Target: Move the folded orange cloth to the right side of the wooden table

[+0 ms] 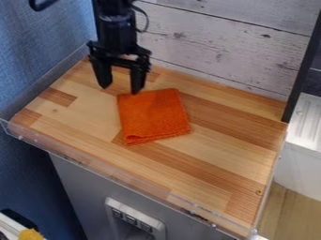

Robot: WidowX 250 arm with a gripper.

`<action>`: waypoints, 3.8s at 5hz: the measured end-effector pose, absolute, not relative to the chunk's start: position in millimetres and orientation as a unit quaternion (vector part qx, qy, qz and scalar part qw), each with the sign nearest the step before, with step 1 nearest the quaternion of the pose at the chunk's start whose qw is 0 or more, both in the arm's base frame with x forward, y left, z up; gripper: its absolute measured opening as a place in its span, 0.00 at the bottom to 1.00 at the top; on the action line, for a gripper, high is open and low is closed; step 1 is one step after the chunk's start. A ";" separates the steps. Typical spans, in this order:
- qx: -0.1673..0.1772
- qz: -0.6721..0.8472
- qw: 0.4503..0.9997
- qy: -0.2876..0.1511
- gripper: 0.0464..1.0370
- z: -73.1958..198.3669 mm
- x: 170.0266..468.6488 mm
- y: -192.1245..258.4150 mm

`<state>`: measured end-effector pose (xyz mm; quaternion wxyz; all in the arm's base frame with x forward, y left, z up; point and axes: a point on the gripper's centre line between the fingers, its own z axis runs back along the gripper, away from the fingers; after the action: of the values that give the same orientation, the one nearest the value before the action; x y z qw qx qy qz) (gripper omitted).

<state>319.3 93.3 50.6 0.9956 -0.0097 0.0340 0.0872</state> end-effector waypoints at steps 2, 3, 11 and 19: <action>0.005 0.211 0.977 0.008 0.96 50.6 320.3 62.1; 0.009 0.264 0.965 -0.003 0.96 47.4 321.5 50.3; 0.015 0.385 0.922 0.029 0.01 13.6 324.4 44.1; -0.007 0.022 1.000 -0.018 0.04 8.6 340.7 -60.2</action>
<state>340.7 -60.2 8.6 0.9996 -0.0071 -0.0181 0.0221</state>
